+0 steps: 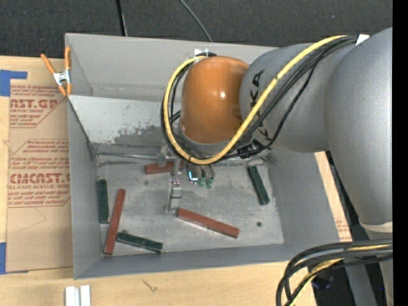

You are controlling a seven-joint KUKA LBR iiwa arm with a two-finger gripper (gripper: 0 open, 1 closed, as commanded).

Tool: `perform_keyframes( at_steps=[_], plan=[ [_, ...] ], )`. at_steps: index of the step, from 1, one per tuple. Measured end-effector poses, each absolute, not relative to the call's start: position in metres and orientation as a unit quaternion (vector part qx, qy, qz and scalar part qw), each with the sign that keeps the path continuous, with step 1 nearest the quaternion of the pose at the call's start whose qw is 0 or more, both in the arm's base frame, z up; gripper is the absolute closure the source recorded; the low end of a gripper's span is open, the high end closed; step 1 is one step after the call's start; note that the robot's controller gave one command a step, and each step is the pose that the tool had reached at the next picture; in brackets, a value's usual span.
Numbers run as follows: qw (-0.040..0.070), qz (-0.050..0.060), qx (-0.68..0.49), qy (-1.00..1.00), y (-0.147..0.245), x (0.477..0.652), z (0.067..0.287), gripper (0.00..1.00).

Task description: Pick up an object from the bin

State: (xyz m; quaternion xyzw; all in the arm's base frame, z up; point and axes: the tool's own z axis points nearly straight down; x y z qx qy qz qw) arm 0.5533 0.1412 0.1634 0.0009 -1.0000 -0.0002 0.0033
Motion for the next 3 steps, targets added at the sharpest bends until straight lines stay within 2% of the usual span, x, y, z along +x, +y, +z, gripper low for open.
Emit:
perform_keyframes(
  at_steps=[1, 2, 3],
  plan=[
    [0.0, -0.001, 0.0, -1.0, 0.141, 0.555, 0.168, 0.0],
    [-0.004, -0.001, 0.029, -1.0, 0.125, 0.534, 0.129, 0.0],
    [-0.001, -0.001, 0.038, -0.999, 0.106, 0.53, 0.08, 0.0]
  ],
)
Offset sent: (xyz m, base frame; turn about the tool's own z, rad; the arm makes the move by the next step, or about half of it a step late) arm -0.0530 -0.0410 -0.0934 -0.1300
